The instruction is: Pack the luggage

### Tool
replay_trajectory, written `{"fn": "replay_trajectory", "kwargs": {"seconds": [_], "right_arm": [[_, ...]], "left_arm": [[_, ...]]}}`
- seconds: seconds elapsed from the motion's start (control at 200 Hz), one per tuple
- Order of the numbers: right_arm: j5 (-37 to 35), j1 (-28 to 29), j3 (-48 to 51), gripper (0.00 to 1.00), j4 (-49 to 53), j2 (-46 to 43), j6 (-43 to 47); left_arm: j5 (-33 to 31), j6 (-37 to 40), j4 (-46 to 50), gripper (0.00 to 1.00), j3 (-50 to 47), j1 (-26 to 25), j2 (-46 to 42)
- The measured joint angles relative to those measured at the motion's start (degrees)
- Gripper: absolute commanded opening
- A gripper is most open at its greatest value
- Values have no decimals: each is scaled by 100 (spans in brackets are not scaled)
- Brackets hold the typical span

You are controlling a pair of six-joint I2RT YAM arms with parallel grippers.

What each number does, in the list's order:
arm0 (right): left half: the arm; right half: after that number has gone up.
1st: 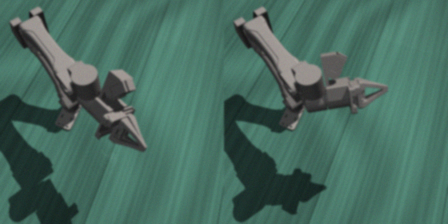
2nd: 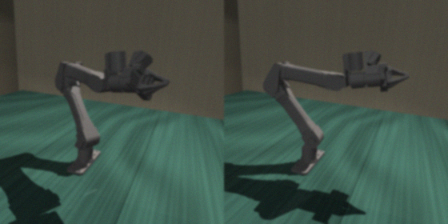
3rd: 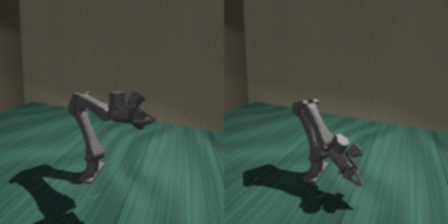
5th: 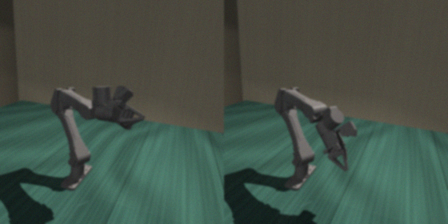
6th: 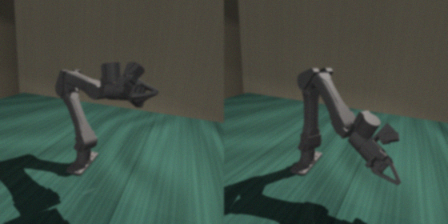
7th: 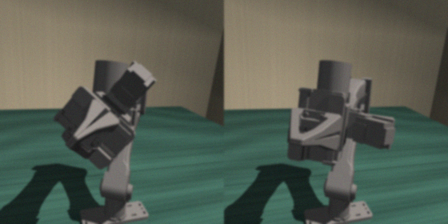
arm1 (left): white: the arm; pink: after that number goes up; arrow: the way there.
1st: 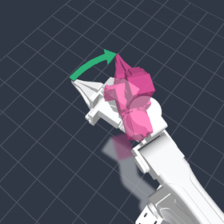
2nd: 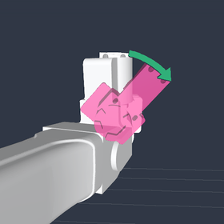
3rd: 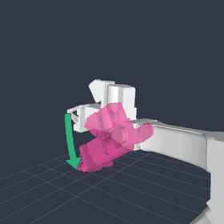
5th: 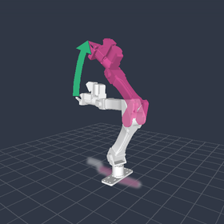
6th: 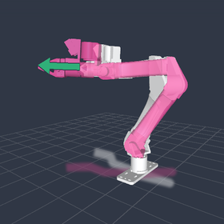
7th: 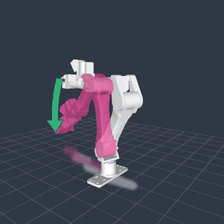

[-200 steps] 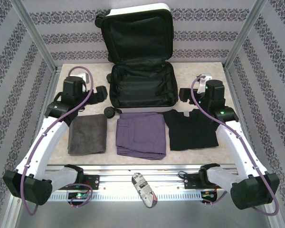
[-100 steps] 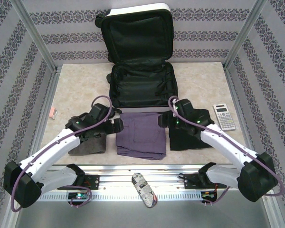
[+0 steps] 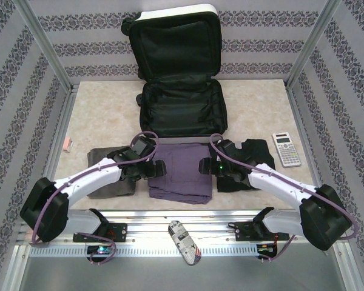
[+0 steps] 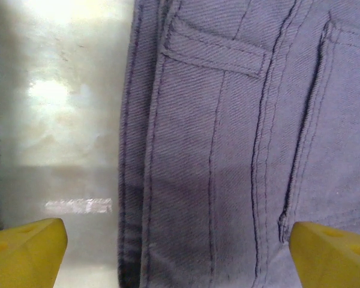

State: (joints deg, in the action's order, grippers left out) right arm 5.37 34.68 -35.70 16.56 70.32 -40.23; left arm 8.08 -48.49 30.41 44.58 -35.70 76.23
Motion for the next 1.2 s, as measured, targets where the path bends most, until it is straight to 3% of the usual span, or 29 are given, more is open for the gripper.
{"fn": "replay_trajectory", "kwargs": {"seconds": [0.689,0.889,0.994,1.199], "right_arm": [[35,125,-57,65,-494,1182,-63],[-9,146,-118,57,-463,1290,-107],[-37,146,-168,51,-409,1335,-146],[131,177,-286,32,-518,1517,-170]], "left_arm": [[527,-79,-811,82,0,-22,955],[551,-120,-863,71,0,-22,1001],[575,-131,-881,61,0,-22,1027],[678,-122,-929,22,-2,-20,1038]]}}
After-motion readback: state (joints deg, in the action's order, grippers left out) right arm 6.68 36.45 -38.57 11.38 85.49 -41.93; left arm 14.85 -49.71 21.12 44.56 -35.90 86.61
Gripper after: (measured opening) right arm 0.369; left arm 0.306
